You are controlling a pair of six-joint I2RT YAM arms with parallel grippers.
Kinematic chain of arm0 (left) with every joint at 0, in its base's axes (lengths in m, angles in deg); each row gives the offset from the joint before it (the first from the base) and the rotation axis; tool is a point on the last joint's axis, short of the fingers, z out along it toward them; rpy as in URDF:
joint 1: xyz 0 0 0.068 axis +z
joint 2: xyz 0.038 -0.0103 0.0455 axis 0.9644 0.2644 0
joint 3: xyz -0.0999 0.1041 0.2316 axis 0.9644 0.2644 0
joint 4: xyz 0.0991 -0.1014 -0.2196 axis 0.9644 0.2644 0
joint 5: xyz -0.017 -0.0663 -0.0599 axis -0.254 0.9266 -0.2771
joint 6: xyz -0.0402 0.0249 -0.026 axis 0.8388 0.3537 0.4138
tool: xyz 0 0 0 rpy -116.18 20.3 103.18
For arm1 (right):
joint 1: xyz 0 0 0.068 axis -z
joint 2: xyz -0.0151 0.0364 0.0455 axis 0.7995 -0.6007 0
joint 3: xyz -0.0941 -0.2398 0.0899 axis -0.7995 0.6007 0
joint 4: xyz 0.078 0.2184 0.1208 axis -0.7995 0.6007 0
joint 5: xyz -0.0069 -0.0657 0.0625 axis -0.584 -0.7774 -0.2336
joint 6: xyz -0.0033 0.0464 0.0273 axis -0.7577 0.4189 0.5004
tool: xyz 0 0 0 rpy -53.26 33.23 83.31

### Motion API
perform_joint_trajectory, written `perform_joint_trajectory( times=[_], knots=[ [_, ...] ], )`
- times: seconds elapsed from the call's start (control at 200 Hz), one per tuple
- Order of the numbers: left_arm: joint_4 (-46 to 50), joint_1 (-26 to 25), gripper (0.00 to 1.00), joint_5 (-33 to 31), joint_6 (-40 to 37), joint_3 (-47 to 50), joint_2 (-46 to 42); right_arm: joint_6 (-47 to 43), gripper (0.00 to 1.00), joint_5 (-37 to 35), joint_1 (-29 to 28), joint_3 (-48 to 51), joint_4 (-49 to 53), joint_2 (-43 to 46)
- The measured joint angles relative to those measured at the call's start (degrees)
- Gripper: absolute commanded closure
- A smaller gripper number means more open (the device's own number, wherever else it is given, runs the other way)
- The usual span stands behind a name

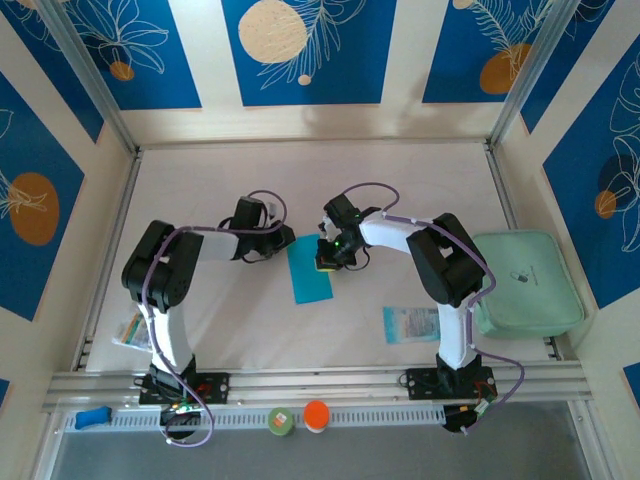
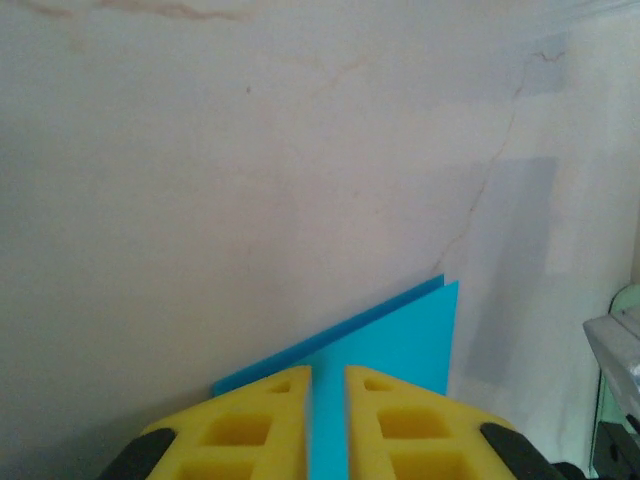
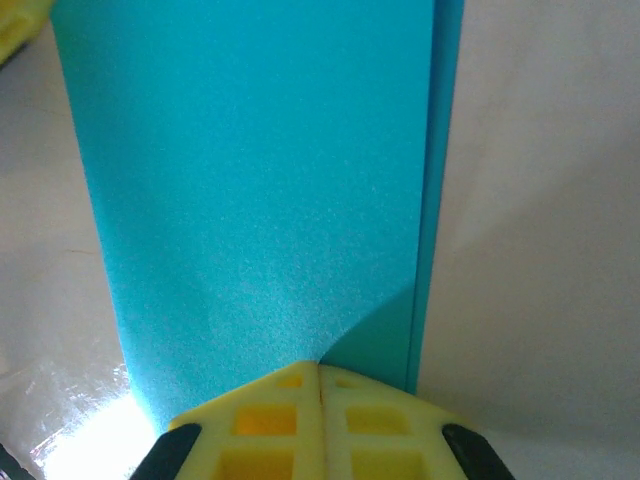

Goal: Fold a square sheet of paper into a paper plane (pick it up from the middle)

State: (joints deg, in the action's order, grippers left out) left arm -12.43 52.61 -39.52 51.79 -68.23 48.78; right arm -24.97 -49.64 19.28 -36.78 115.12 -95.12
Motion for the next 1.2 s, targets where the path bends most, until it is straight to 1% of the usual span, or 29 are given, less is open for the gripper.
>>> perform_joint_trajectory(
  times=[0.175, 0.325, 0.48, 0.61, 0.795, 0.99, 1.196],
  knots=[
    [8.44, 0.31, 0.84, -5.4, -2.95, -3.43, -0.02, -0.87, 1.0, -0.39, 0.0, -0.04, -0.07, 0.0],
    [13.9, 1.38, 0.83, -6.64, -6.64, -5.9, -0.04, -3.32, 1.0, -1.36, 0.04, -1.81, 0.35, -0.72],
    [18.34, 4.33, 0.81, -8.63, -10.23, -8.96, -0.37, -7.23, 1.0, -1.46, 0.15, -4.33, 2.62, -1.57],
    [19.08, 5.2, 0.81, -8.07, -11.54, -8.83, -3.19, -10.19, 1.0, -1.46, 0.15, -5.33, 3.72, -1.86],
    [14.75, 3.91, 0.82, -2.43, -9.97, -5.57, -7.52, -12.2, 1.0, -1.03, 0.15, -5.99, 4.44, -2.01],
    [13.66, 0.48, 0.85, -0.26, -8.33, -2.84, -6.8, -12.2, 0.98, -0.09, 0.39, -6.29, 4.85, -1.86],
    [13.2, -0.57, 0.87, 0.46, -7.21, -2.64, -4.35, -10.8, 1.0, 2.84, 0.92, -6.29, 6.25, -0.81]
  ],
)
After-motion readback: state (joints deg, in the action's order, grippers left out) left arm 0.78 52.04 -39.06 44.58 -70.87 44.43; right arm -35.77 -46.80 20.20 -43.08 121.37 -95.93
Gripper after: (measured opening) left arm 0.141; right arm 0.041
